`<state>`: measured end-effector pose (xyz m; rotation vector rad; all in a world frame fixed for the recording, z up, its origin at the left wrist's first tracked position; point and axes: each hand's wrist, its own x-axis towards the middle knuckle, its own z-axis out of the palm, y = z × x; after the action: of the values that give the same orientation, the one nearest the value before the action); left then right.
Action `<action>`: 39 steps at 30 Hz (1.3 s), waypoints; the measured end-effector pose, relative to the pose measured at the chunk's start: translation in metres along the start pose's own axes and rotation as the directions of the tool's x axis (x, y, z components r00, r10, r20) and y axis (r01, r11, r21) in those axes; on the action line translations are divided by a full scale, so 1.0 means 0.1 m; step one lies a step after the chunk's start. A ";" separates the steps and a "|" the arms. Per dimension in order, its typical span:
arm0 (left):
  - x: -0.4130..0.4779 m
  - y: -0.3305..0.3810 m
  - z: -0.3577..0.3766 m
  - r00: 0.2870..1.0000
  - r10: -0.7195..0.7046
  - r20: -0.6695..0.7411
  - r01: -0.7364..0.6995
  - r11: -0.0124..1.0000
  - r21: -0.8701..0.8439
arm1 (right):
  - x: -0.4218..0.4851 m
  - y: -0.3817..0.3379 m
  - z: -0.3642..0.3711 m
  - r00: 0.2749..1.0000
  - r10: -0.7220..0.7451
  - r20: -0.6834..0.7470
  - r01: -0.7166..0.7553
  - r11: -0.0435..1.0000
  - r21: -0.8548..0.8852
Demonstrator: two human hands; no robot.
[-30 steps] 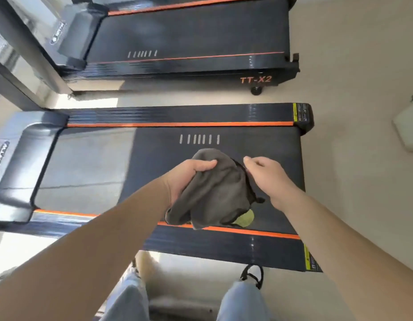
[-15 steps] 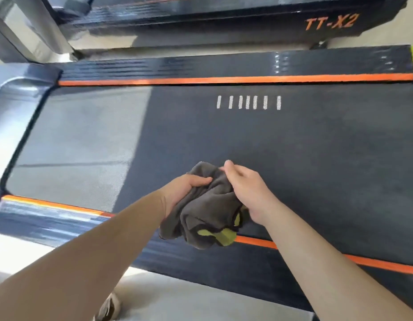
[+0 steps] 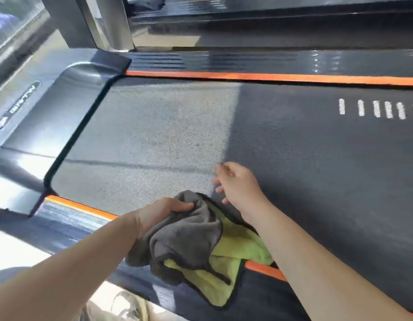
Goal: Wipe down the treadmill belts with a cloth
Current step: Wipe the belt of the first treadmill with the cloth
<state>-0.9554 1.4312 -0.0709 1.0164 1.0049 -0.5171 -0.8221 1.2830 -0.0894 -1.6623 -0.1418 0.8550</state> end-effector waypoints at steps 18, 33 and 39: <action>-0.33 0.86 -2.06 0.934 0.280 -0.224 -0.244 0.954 0.176 | 0.91 -0.29 2.00 0.900 -0.236 -0.367 0.136 0.951 -0.277; -0.15 0.89 -2.75 0.733 0.668 0.128 -0.140 -0.036 0.989 | 0.96 -0.41 2.46 0.984 -0.021 -0.176 -0.144 0.486 -0.862; 0.51 0.29 -2.70 0.798 0.598 0.075 -0.019 -0.100 0.995 | 1.05 -0.34 2.54 0.947 0.293 -0.131 -0.225 0.316 -0.922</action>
<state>-1.0289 1.6863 -0.1455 2.8363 0.4866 -0.5864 -0.8861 1.5512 -0.1144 -2.8309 -0.4962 1.1797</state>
